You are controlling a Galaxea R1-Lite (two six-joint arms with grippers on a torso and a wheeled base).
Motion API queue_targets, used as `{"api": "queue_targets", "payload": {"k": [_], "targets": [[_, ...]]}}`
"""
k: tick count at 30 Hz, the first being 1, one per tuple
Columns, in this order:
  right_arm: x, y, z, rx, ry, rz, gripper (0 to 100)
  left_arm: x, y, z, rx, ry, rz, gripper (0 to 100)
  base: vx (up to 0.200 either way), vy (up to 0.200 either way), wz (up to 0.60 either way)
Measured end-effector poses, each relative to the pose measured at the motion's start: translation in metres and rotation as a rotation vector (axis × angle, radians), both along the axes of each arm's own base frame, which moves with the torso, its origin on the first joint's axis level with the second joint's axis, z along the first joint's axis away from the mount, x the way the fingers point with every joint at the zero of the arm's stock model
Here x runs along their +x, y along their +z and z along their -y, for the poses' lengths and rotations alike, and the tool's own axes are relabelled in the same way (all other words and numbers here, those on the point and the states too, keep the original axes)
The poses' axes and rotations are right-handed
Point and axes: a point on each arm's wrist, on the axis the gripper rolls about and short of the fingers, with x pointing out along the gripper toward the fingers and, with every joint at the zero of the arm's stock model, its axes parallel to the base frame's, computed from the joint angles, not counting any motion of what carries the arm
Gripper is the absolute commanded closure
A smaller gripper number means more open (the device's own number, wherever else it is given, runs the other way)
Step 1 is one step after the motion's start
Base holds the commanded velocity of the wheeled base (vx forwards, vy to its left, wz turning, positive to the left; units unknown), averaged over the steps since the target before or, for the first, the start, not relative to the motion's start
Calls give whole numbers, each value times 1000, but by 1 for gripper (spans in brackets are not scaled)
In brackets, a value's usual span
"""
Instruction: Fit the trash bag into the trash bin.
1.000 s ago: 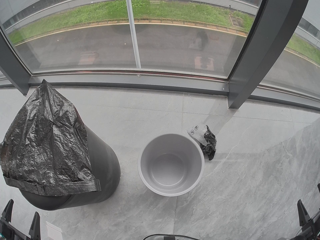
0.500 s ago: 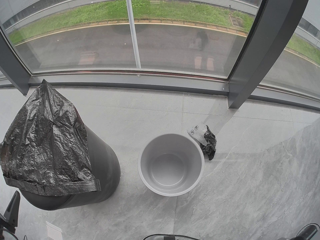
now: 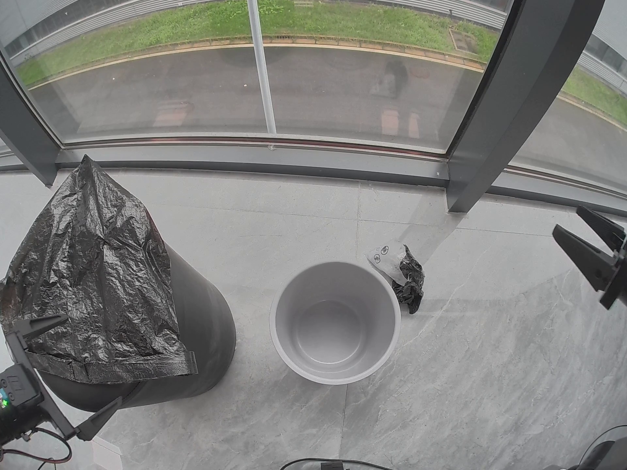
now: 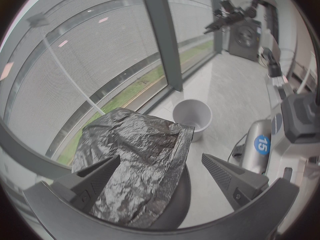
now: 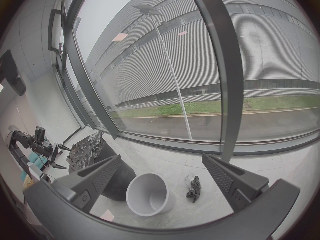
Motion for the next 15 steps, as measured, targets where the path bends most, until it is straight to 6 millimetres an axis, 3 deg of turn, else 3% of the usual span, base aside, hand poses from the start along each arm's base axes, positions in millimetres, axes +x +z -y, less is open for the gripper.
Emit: {"api": "queue_targets", "payload": {"k": [7, 15], "targets": [[38, -28, -18, -6, -7, -87, 0, 37, 5, 29, 86, -85, 44, 0, 0, 0, 0], [53, -49, -26, -30, -14, -173, 0, 52, -11, 45, 214, -163, 14, 0, 0, 0, 0]]}}
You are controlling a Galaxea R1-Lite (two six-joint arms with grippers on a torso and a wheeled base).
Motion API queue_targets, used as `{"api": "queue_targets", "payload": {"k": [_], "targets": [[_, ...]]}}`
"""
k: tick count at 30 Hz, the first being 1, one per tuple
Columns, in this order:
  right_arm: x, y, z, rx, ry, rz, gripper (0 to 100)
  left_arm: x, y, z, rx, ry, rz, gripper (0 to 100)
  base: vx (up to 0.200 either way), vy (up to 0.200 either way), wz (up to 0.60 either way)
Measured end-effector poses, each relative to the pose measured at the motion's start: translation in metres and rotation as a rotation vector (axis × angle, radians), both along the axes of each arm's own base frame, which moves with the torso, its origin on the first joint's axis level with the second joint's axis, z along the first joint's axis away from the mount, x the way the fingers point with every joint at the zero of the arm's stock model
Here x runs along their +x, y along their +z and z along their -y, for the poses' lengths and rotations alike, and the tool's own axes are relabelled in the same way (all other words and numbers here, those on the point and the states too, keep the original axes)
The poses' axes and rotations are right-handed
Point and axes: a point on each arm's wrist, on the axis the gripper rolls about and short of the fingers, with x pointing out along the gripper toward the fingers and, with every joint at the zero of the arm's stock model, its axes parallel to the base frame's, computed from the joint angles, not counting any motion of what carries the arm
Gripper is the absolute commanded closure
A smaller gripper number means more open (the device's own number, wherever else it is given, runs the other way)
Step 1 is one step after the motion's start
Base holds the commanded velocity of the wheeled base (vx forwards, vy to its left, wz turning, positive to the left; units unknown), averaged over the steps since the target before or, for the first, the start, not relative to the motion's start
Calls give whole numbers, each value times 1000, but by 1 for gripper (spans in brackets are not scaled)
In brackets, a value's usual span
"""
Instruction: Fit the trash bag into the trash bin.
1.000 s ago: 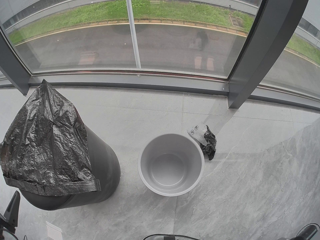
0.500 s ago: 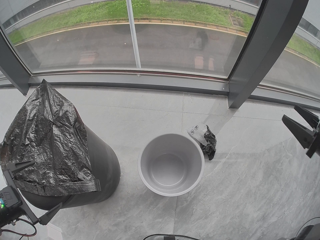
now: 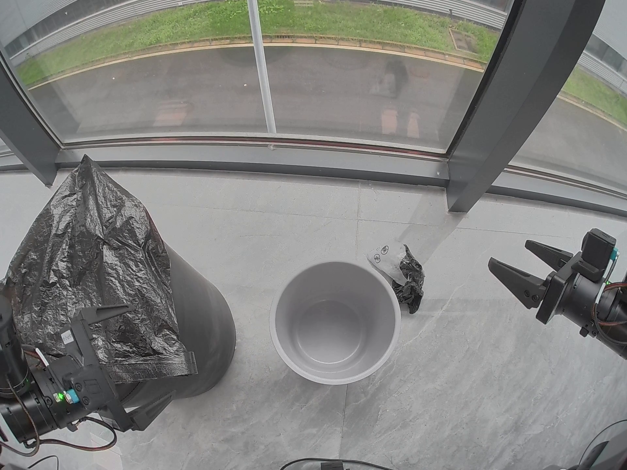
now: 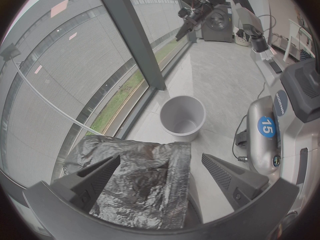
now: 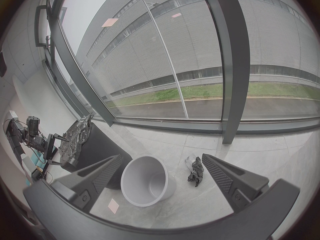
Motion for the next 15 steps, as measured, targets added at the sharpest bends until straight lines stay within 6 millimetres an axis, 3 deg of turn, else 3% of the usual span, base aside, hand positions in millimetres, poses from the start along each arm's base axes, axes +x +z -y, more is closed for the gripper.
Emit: {"api": "queue_targets", "payload": {"k": [15], "targets": [[3, -6, -2, -7, 3, -28, 0, -5, -18, -7, 29, 69, 3, 0, 0, 0, 0]]}}
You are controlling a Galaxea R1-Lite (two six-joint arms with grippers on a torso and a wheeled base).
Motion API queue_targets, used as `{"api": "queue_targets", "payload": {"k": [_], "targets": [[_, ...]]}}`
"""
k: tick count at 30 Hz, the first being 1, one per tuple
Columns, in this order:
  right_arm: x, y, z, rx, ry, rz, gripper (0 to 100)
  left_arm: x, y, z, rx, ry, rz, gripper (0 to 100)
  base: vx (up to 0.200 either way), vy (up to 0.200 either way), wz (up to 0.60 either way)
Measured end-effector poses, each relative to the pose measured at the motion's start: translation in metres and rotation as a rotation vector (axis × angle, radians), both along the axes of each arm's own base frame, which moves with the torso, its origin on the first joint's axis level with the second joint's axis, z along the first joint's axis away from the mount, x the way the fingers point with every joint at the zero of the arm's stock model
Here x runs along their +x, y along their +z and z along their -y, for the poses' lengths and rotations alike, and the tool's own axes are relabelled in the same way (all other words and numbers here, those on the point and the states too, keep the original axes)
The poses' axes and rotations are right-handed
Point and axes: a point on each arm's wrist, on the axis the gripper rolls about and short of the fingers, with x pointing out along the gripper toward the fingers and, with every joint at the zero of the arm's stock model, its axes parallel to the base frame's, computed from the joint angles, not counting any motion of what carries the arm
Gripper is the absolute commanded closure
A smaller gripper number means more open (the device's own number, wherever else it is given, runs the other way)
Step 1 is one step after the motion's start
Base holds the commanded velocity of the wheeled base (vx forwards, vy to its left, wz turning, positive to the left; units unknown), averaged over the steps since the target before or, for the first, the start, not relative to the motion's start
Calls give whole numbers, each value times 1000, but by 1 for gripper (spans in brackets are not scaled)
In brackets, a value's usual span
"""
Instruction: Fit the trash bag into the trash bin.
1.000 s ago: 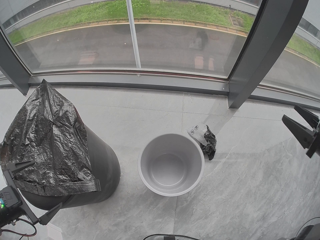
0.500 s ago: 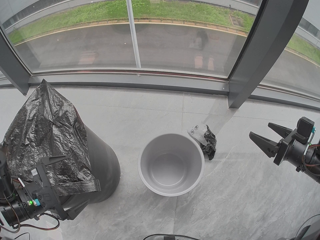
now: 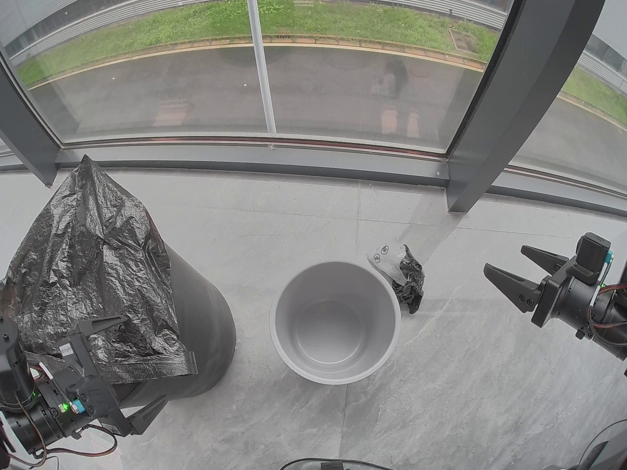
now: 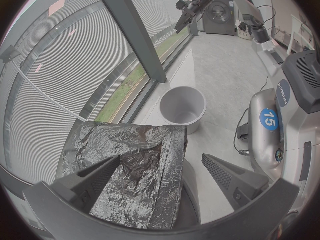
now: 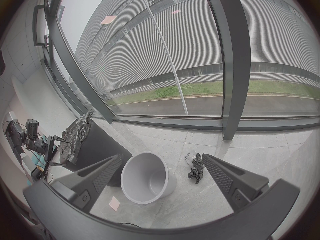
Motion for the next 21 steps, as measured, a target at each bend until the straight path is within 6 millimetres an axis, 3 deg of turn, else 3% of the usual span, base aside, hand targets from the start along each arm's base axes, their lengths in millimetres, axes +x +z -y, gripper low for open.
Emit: {"api": "queue_targets", "payload": {"k": [10, 21], "targets": [[-1, -1, 0, 0, 1, -2, 0, 5, -4, 2, -13, 26, -35, 0, 0, 0, 0], [-1, 0, 0, 1, 1, 1, 0, 21, 7, 12, -57, 29, 15, 0, 0, 0, 0]]}}
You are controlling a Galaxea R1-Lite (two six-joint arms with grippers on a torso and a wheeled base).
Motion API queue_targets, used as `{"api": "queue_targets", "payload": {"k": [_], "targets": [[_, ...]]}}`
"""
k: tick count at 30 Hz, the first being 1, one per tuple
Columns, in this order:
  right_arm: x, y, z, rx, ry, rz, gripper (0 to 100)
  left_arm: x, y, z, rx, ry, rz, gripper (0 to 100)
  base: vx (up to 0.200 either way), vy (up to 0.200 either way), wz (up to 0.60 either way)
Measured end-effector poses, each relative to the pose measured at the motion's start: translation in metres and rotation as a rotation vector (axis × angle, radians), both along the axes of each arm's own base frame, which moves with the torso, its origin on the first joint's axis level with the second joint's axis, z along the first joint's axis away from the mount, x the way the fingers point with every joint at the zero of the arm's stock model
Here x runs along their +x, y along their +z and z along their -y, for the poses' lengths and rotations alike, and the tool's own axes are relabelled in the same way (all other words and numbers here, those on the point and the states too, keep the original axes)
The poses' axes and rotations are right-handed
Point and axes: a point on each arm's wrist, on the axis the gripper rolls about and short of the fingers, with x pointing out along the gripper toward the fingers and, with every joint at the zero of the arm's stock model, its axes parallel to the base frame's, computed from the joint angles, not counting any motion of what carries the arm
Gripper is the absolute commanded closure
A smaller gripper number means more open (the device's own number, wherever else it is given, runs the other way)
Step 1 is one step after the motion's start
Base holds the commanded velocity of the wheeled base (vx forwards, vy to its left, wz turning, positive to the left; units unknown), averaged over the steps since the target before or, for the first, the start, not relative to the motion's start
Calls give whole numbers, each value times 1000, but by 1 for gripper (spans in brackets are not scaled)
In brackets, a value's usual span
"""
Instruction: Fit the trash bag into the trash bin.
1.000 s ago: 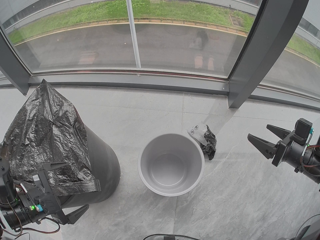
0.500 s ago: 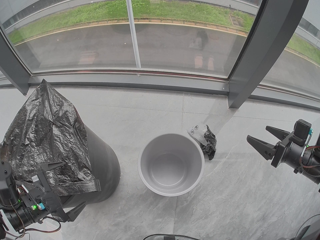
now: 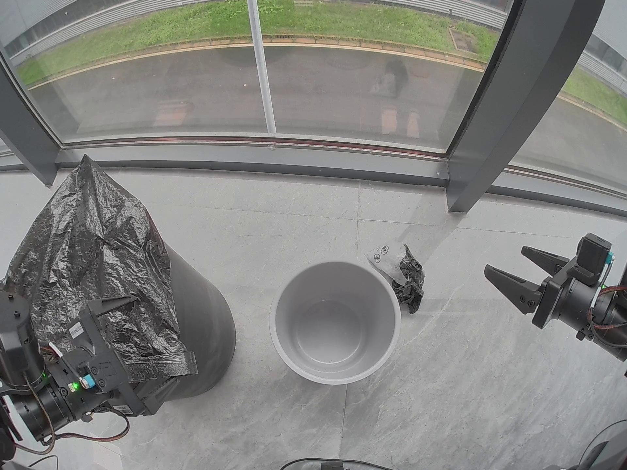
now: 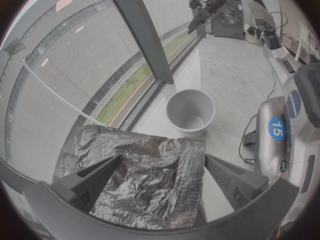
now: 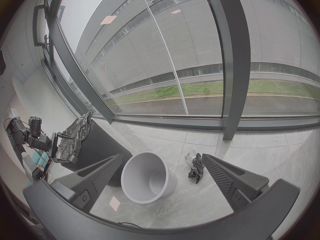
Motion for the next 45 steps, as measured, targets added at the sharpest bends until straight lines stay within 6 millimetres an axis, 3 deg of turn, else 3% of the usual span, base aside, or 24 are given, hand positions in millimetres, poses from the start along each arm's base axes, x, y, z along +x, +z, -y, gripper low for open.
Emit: {"api": "queue_targets", "payload": {"k": [22, 23, 45], "targets": [[0, 1, 1, 0, -3, 3, 0, 9, 0, 7, 3, -5, -11, 0, 0, 0, 0], [0, 1, 1, 0, -3, 3, 0, 9, 0, 7, 3, -6, -11, 100, 0, 0, 0], [-4, 4, 2, 1, -1, 22, 0, 5, 7, 4, -59, 9, 12, 100, 0, 0, 0]]}}
